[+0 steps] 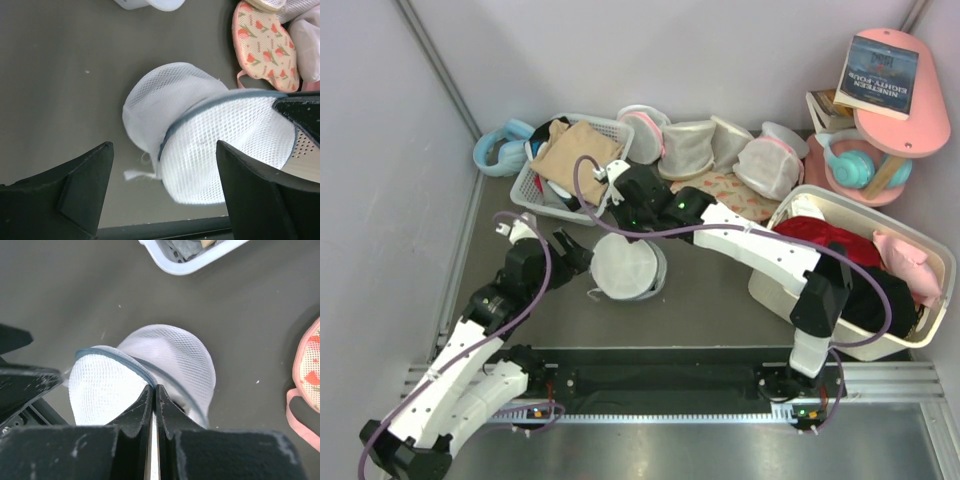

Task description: Unzip the laundry bag and remove the bra

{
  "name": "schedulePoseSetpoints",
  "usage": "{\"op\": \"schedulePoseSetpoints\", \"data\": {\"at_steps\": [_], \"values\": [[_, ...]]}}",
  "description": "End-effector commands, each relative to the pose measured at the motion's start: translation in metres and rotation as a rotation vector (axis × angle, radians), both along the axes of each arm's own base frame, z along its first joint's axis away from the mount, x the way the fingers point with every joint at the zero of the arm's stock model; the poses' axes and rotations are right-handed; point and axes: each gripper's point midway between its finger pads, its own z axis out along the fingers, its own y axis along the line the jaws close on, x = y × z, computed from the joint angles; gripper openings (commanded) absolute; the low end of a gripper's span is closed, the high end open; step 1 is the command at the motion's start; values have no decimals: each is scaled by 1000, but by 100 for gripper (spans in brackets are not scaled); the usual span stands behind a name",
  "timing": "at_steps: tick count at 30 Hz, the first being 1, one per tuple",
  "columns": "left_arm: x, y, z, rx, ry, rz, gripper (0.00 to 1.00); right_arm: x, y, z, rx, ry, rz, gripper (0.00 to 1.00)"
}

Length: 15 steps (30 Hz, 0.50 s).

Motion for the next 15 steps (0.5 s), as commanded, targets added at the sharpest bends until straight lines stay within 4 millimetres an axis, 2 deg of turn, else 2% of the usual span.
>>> {"op": "schedulePoseSetpoints", "data": {"at_steps": [1,4,5,10,15], "values": [[-13,20,11,28,22,68,87,-4,18,24,67,-4,-42,0],[-17,26,11,52,47,89,87,-13,28,31,98,9,-30,2],[-16,27,13,52,48,97,87,-16,30,34,110,19,-35,6],[-15,34,26,49,14,137,89,-33,41,24,94,58,1,11],[-16,33,26,42,17,133,89,-52,55,28,131,110,57,15]]}}
